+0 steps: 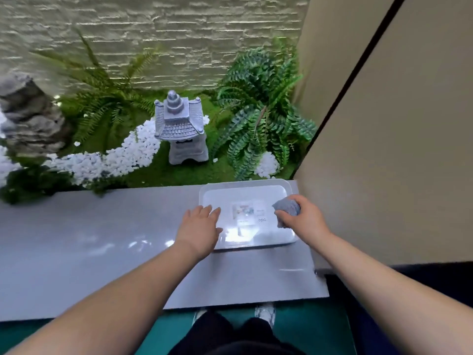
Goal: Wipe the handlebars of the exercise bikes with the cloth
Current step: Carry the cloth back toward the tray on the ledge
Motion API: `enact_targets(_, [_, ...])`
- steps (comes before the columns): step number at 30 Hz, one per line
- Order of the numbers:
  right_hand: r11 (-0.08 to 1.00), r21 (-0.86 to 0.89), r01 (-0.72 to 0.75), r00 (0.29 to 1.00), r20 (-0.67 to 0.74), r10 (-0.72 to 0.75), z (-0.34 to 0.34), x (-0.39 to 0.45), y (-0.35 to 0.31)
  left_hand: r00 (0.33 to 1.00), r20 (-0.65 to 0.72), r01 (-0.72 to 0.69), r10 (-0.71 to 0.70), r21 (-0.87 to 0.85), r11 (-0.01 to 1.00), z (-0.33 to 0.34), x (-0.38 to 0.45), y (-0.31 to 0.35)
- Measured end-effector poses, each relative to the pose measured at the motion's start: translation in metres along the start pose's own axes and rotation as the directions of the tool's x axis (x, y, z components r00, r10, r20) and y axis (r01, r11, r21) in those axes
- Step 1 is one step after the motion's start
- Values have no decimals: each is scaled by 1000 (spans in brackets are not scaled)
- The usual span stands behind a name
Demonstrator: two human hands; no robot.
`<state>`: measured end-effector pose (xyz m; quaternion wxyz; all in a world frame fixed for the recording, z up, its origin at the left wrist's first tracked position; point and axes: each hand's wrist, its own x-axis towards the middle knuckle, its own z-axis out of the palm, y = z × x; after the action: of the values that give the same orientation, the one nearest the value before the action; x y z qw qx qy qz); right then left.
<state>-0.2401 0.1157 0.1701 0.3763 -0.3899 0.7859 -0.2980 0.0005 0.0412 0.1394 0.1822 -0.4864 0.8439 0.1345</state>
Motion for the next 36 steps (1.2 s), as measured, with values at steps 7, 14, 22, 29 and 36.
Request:
enact_targets(7, [973,179,-147,980,162,119,31,56,19,997,18,81,-80,-102,991,23,29,1])
enact_targets(14, [712,526,-465,850,491,192,81,100,52,995,41,101,-94,-227,969,67,76,-11])
enact_targets(22, [879,312,-361,892,392,227,129,130,80,996,42,82,-73,-281,956,114,98,-27])
enact_targets(29, [974,-111,-198,946,237,220,158,162,91,1000,-3,30,-31,-210,977,133,114,-34])
enact_targets(36, [980,-165,108,993,59,-99,159,159,103,999,23,-43,44,-29,999,140,127,-37])
